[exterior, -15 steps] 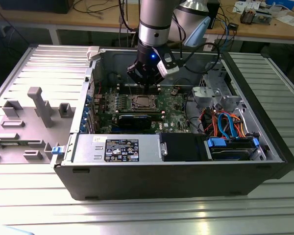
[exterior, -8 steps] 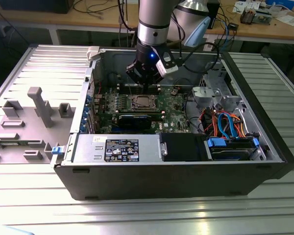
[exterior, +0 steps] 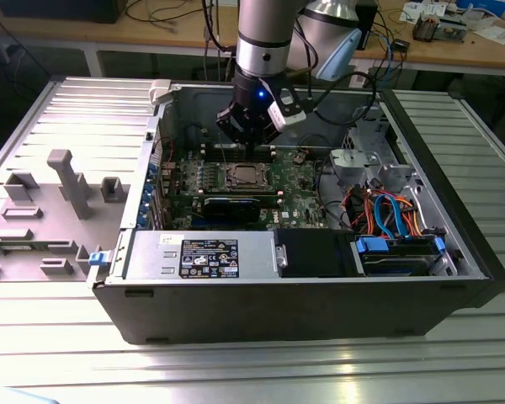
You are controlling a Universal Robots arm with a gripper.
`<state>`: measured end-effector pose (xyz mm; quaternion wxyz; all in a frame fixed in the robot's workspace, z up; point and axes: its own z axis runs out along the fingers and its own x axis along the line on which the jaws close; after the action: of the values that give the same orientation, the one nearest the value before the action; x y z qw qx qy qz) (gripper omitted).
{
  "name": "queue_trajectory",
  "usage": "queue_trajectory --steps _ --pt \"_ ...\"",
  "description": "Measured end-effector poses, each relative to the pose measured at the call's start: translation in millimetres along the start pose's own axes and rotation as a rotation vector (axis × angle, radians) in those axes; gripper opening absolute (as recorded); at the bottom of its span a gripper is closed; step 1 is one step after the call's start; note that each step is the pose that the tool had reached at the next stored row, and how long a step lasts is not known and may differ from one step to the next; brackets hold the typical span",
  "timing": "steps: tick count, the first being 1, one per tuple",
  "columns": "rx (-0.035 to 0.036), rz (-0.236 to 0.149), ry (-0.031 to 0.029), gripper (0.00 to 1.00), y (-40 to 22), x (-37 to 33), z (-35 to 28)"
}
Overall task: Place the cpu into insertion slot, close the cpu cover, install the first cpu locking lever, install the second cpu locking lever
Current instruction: 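Install the first cpu locking lever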
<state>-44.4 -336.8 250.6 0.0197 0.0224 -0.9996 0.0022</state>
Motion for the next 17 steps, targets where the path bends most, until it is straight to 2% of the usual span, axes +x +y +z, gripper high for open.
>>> queue_trajectory --steps 8,17 --pt "-0.0001 0.0 -0.0008 0.11 0.1 1.5 -2.0" --pt "0.0002 0.0 -0.0013 0.11 0.3 7.3 -1.9"
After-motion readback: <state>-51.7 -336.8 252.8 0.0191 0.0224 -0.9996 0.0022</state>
